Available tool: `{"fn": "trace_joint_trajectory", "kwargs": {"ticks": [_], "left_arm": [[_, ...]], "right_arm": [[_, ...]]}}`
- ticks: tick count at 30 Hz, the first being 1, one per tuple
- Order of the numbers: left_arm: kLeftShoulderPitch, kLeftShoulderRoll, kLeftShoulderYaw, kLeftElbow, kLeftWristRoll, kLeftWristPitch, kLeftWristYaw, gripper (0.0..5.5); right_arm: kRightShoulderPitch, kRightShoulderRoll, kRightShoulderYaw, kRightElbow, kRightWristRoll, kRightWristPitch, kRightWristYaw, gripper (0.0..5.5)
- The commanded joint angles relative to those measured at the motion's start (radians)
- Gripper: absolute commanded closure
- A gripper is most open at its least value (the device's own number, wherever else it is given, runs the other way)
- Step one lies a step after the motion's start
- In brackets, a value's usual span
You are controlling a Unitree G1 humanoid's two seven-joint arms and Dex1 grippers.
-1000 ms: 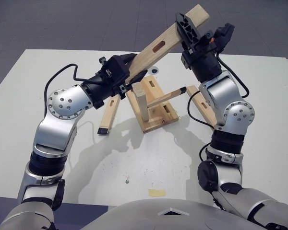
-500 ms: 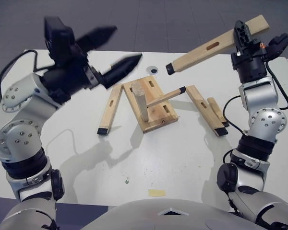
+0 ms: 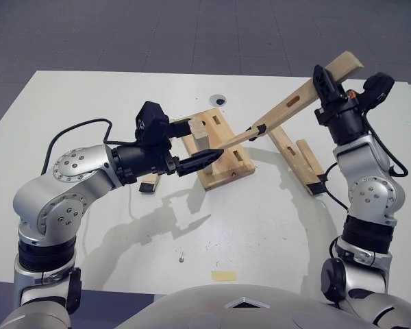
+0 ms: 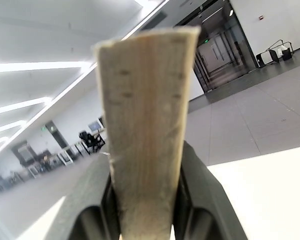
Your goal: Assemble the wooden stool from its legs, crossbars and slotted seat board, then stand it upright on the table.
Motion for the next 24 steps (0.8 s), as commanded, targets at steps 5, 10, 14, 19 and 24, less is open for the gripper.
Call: {"fn": "trace_joint_trajectory", "kwargs": {"ticks": [5, 10, 14, 19, 24], "left_arm": [[-0.002, -0.054, -0.066, -0.010, 0.050, -0.032, 0.056, 3.00], [0.007, -0.051, -0.113, -0.019, 0.112, -0.058, 0.063, 3.14], [0.018, -0.030, -0.163, -0.023, 0.200, -0.092, 0.063, 3.27], [0.039, -0.030, -0.191, -0.016, 0.254, -0.120, 0.062, 3.37], [0.047, -0.038, -0.195, -0.007, 0.267, -0.136, 0.057, 3.39]], "right_arm": [[0.067, -0.032, 0.133, -0.085, -0.229, -0.130, 0.104, 4.49], [0.115, -0.050, 0.198, -0.106, -0.353, -0.199, 0.153, 4.49], [0.152, -0.041, 0.215, -0.136, -0.381, -0.205, 0.165, 4.49], [0.168, -0.027, 0.246, -0.169, -0.404, -0.199, 0.168, 4.49], [0.129, 0.016, 0.251, -0.168, -0.418, -0.209, 0.129, 4.49]]}}
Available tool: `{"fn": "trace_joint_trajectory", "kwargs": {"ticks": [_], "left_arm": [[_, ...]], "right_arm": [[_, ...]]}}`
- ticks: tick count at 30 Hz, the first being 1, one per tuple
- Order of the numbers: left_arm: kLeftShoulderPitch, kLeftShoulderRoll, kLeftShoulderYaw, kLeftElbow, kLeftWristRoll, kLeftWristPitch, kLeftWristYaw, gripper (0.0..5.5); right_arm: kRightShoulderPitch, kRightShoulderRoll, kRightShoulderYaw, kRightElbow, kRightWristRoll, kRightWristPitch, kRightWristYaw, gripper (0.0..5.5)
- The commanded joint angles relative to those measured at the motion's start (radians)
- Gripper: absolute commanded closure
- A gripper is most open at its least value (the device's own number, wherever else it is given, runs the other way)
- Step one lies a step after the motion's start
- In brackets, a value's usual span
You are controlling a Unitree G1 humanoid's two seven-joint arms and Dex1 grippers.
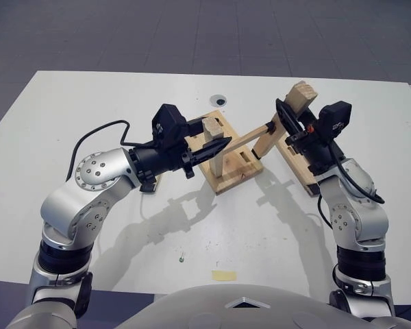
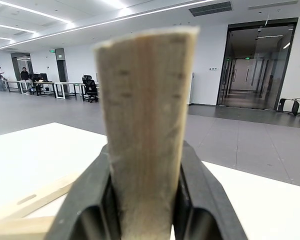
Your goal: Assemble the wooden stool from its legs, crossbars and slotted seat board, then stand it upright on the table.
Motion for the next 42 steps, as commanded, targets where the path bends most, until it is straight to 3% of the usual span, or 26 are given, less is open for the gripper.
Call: {"fn": "trace_joint_trajectory", "kwargs": {"ticks": [1, 7, 15, 19, 24, 27, 31, 36, 42], "left_arm": [[0.038, 0.006, -0.033, 0.031, 0.022, 0.030, -0.005, 3.39], [0.048, -0.003, -0.050, 0.041, 0.043, 0.012, -0.006, 3.41], [0.083, -0.023, -0.055, 0.041, 0.074, -0.016, 0.018, 3.41], [0.090, -0.034, -0.058, 0.042, 0.083, -0.026, 0.028, 3.41], [0.110, -0.032, -0.066, 0.049, 0.104, -0.038, 0.030, 3.41], [0.114, -0.033, -0.068, 0.052, 0.112, -0.040, 0.029, 3.42], [0.119, -0.029, -0.077, 0.053, 0.130, -0.047, 0.027, 3.42], [0.123, -0.028, -0.088, 0.059, 0.143, -0.052, 0.027, 3.43], [0.125, -0.027, -0.077, 0.054, 0.130, -0.044, 0.028, 3.43]], "right_arm": [[-0.045, 0.039, 0.013, -0.016, -0.002, -0.012, -0.019, 4.49], [-0.040, 0.044, 0.028, -0.009, -0.005, 0.013, -0.011, 4.49], [-0.011, -0.088, 0.109, -0.021, 0.004, 0.104, 0.136, 4.49], [-0.048, -0.047, 0.102, -0.013, 0.054, 0.120, 0.113, 4.49], [-0.088, 0.058, 0.000, 0.001, 0.245, 0.268, 0.015, 4.49], [-0.098, 0.024, -0.009, 0.013, 0.242, 0.318, 0.037, 4.46], [-0.072, -0.047, 0.068, -0.009, 0.147, 0.278, 0.114, 4.44], [-0.036, -0.053, 0.132, -0.047, 0.134, 0.254, 0.144, 4.45], [-0.072, 0.019, 0.029, -0.038, 0.277, 0.321, 0.081, 4.45]]}}
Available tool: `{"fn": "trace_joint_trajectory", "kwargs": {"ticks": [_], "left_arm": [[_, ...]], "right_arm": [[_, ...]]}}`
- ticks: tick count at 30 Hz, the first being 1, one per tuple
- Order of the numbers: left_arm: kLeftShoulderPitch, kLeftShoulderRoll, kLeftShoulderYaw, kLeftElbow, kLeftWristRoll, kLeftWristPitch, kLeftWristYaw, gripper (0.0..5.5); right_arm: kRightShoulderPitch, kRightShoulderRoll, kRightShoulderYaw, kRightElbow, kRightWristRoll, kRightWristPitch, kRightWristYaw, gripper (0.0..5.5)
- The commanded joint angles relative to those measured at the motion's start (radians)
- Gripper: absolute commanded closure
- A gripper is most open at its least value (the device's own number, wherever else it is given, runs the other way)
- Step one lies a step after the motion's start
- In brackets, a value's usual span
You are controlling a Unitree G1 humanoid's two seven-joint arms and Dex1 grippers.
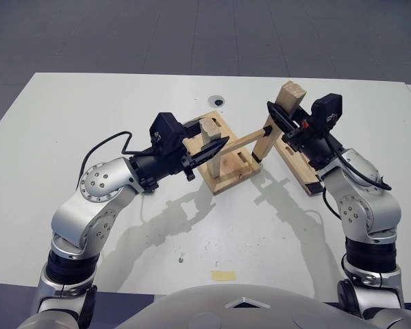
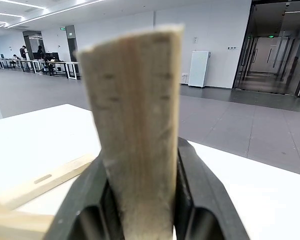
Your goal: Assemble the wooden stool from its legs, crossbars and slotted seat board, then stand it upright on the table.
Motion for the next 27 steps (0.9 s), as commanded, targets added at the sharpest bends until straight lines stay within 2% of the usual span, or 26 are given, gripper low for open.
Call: {"fn": "trace_joint_trajectory", "kwargs": {"ticks": [1, 5, 9, 15, 22, 27], "left_arm": [[0.040, 0.016, -0.054, 0.050, 0.033, 0.082, 0.012, 3.43], [0.041, 0.021, -0.058, 0.052, 0.041, 0.080, 0.010, 3.43], [0.042, 0.014, -0.067, 0.053, 0.052, 0.074, 0.020, 3.43], [0.059, 0.006, -0.075, 0.045, 0.065, 0.070, 0.032, 3.43], [0.076, 0.004, -0.083, 0.035, 0.071, 0.070, 0.045, 3.44], [0.073, -0.002, -0.086, 0.044, 0.072, 0.066, 0.050, 3.44]], "right_arm": [[-0.008, 0.095, 0.016, -0.008, 0.205, 0.116, 0.035, 4.45], [-0.027, 0.101, -0.022, 0.002, 0.230, 0.155, 0.021, 4.43], [-0.012, 0.065, 0.032, -0.028, 0.173, 0.150, 0.066, 4.42], [-0.035, 0.076, 0.062, -0.013, 0.122, 0.113, 0.042, 4.42], [-0.102, 0.160, -0.031, -0.004, 0.234, 0.186, -0.047, 4.41], [-0.074, 0.139, 0.028, -0.019, 0.121, 0.138, -0.014, 4.40]]}}
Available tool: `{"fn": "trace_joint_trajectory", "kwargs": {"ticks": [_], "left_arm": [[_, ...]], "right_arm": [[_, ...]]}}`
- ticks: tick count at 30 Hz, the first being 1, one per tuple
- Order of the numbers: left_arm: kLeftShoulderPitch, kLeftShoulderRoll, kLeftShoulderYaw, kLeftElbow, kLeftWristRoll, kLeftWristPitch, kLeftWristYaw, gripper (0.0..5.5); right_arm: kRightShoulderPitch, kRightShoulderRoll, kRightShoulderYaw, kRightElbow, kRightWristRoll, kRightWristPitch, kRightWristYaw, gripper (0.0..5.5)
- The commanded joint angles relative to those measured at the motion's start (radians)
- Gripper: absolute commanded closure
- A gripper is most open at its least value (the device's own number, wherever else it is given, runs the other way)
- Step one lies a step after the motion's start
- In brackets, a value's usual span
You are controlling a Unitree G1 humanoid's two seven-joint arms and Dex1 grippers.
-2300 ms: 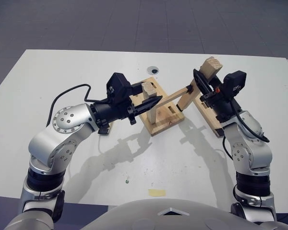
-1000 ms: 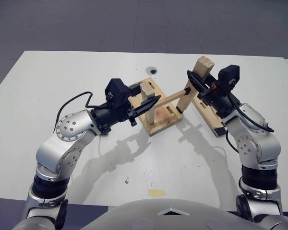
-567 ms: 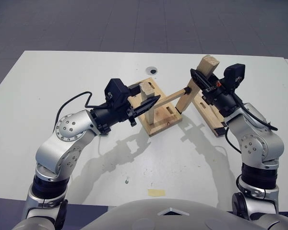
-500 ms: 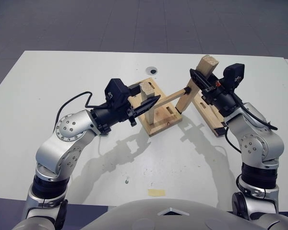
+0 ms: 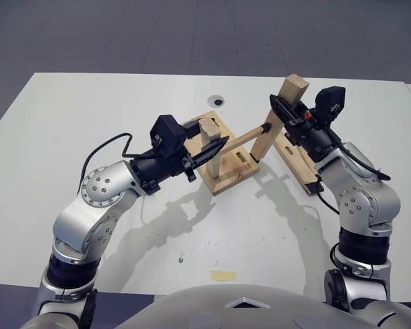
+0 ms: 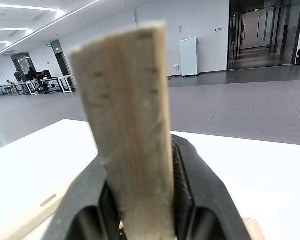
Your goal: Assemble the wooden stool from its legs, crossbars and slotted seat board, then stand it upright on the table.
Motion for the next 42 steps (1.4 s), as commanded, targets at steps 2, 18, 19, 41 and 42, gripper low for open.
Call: {"fn": "trace_joint_trajectory", "kwargs": {"ticks": [2, 18, 19, 41, 42], "left_arm": [[0.039, 0.006, -0.067, 0.077, 0.041, 0.079, 0.008, 3.44], [0.025, -0.008, -0.050, 0.102, 0.044, 0.061, 0.008, 3.44], [0.028, -0.008, -0.049, 0.102, 0.048, 0.060, 0.011, 3.44], [0.026, 0.010, -0.094, 0.129, 0.119, 0.030, 0.004, 3.44], [0.022, 0.008, -0.094, 0.132, 0.121, 0.028, 0.003, 3.44]], "right_arm": [[0.010, 0.042, 0.119, -0.047, 0.038, -0.017, 0.090, 4.40], [0.050, 0.032, 0.115, -0.058, 0.132, -0.038, 0.151, 4.41], [0.047, 0.022, 0.116, -0.051, 0.123, -0.039, 0.158, 4.41], [0.041, -0.064, 0.254, -0.087, 0.018, -0.106, 0.251, 4.41], [0.037, -0.068, 0.262, -0.087, 0.006, -0.118, 0.251, 4.41]]}}
